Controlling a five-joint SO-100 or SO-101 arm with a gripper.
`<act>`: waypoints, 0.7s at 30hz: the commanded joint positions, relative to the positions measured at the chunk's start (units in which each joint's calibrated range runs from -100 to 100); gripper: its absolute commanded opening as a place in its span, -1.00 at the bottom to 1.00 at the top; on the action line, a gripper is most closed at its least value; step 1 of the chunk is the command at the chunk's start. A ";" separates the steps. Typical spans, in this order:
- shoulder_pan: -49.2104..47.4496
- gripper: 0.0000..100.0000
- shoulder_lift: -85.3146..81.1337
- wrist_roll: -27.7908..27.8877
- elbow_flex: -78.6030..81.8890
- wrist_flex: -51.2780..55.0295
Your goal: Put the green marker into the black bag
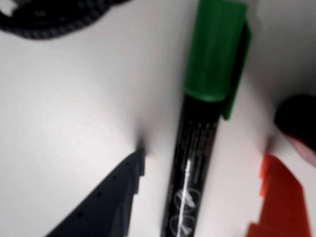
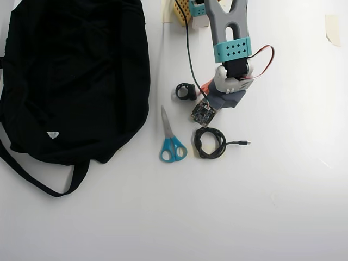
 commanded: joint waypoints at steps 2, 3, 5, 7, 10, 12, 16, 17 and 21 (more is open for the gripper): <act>-1.05 -0.40 -0.55 -0.40 -0.35 -0.81; -1.13 -0.40 -0.55 -0.40 -0.35 -0.81; -1.13 -0.40 -0.55 -0.50 -0.26 -0.81; -1.28 -0.40 -0.46 -0.98 -0.17 -0.81; -2.02 -0.40 -0.46 -1.08 0.64 -0.81; -2.40 -0.40 -0.46 -1.55 0.82 -0.81; -2.55 -0.39 -0.46 -1.97 1.54 -0.81; -2.55 -0.39 -0.46 -1.97 1.63 -0.81; -2.40 -0.40 -0.46 -1.97 1.99 -1.16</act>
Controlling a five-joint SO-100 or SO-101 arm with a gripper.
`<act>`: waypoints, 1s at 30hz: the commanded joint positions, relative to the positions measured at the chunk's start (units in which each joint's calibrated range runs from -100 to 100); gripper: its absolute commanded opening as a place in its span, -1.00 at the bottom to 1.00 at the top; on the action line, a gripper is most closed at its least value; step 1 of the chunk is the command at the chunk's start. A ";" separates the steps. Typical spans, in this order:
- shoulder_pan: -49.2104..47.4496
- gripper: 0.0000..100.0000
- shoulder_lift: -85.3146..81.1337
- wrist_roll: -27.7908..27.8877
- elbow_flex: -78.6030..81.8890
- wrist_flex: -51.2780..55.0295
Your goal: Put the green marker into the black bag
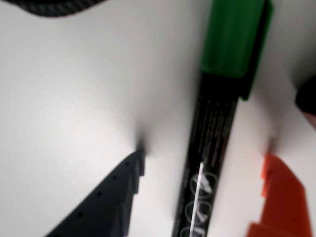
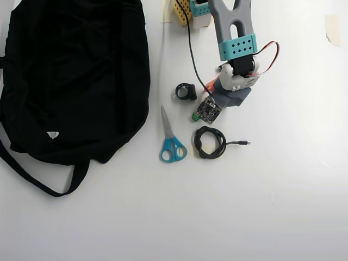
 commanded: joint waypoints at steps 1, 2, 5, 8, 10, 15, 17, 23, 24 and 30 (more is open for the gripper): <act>-0.19 -0.40 -0.21 -0.17 0.42 -0.38; -0.19 -0.40 -0.21 -0.17 0.42 -0.38; -0.04 -0.40 -0.13 -0.17 0.42 -0.38; 0.26 -0.40 -0.13 -0.17 0.69 -0.38; 0.33 -0.40 -0.13 -0.17 0.95 -0.38; 0.33 -0.41 -0.13 -0.22 1.04 -0.73; 0.41 -0.41 -0.13 -0.22 1.04 -0.73; 0.41 -0.46 -0.13 -0.22 1.40 -0.73; 0.41 -0.50 -0.13 -0.22 1.40 -0.73; 0.41 -0.61 -0.13 -0.22 1.40 -0.73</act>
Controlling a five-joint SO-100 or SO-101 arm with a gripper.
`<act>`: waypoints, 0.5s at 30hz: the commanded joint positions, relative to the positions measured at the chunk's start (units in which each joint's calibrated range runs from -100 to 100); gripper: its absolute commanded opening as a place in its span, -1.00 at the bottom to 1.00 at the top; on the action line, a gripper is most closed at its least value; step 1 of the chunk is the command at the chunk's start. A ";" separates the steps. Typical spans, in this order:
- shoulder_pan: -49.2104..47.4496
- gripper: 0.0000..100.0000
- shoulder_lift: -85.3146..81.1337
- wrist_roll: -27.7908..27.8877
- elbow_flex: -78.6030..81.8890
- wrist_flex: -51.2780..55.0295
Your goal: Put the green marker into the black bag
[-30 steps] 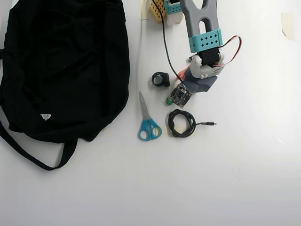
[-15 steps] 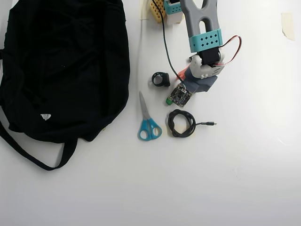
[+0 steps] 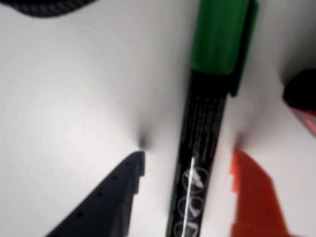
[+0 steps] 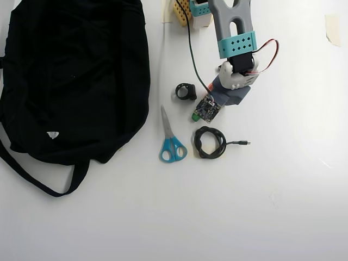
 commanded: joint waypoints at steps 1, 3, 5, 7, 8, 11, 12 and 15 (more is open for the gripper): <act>0.26 -0.61 0.53 0.08 -0.25 -0.56; 0.26 -0.61 0.53 0.08 -0.25 -0.56; 0.26 -0.61 0.53 0.08 -0.25 -0.56; 0.26 -0.61 0.53 0.08 -0.25 -0.56; 0.26 -0.61 0.53 0.08 -0.25 -0.56; 0.26 -0.61 0.53 0.08 -0.16 -0.56; 0.26 -0.61 0.53 0.08 0.02 -0.56; 0.26 -0.61 0.53 0.02 0.38 -0.30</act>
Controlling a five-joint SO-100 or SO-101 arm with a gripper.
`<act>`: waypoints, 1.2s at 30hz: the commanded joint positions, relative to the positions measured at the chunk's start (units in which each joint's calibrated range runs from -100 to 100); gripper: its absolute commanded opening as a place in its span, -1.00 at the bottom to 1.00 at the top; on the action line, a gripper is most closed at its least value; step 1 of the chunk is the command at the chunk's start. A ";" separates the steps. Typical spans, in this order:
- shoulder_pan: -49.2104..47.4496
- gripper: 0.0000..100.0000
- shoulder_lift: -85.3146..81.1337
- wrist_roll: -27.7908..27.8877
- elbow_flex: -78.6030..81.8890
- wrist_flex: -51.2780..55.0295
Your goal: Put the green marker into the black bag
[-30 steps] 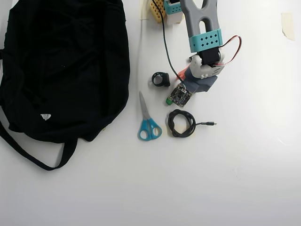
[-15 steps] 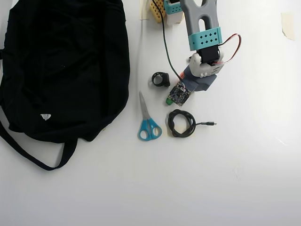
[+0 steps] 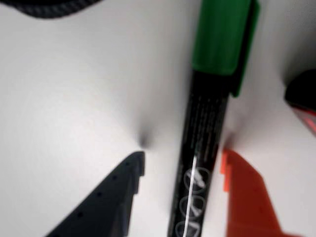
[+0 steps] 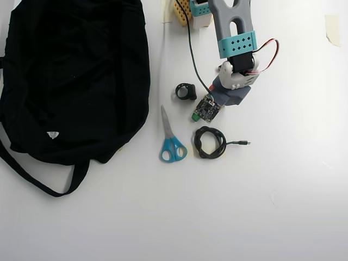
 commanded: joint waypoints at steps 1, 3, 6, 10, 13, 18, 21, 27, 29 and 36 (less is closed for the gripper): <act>0.26 -0.61 0.53 0.02 0.38 -0.30; 0.26 -0.61 0.53 0.02 0.56 -0.30; 0.33 -0.61 0.53 0.02 0.65 -0.47; 0.56 -0.73 0.53 0.02 0.92 -0.47; 0.56 -0.82 0.53 0.02 1.01 -0.47; 0.56 -0.86 0.53 0.02 1.01 -0.38; 0.56 -0.86 0.53 0.02 0.92 -0.38; 0.56 -0.96 0.53 0.02 0.92 -0.21; 0.56 -0.96 0.53 0.02 0.92 -0.21; 0.26 -0.96 -0.55 -0.55 0.20 0.31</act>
